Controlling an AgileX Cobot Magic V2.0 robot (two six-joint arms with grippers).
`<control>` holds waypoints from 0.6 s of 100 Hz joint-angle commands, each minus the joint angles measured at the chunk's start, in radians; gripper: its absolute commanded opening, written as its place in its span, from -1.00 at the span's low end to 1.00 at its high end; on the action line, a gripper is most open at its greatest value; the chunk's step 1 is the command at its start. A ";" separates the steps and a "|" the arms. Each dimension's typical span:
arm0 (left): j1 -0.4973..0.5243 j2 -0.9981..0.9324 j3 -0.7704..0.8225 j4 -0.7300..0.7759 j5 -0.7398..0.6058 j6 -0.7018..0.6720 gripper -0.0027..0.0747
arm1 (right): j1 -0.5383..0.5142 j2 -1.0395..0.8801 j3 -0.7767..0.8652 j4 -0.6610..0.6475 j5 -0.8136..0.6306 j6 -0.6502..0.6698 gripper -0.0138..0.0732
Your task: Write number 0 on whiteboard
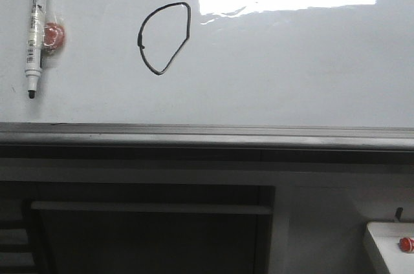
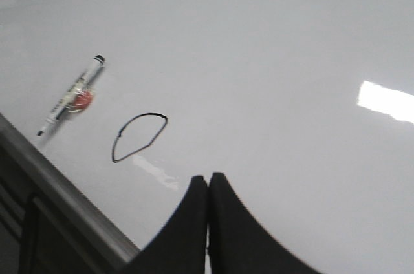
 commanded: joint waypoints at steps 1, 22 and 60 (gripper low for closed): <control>0.003 -0.027 0.012 0.000 -0.072 -0.013 -0.98 | -0.042 0.007 -0.027 -0.159 -0.086 0.177 -0.81; 0.003 -0.027 0.012 0.000 -0.072 -0.013 -0.98 | -0.251 0.007 -0.027 -0.269 -0.086 0.365 -0.81; 0.003 -0.027 0.012 0.000 -0.072 -0.013 -0.98 | -0.537 0.000 -0.022 -0.307 -0.086 0.444 -0.81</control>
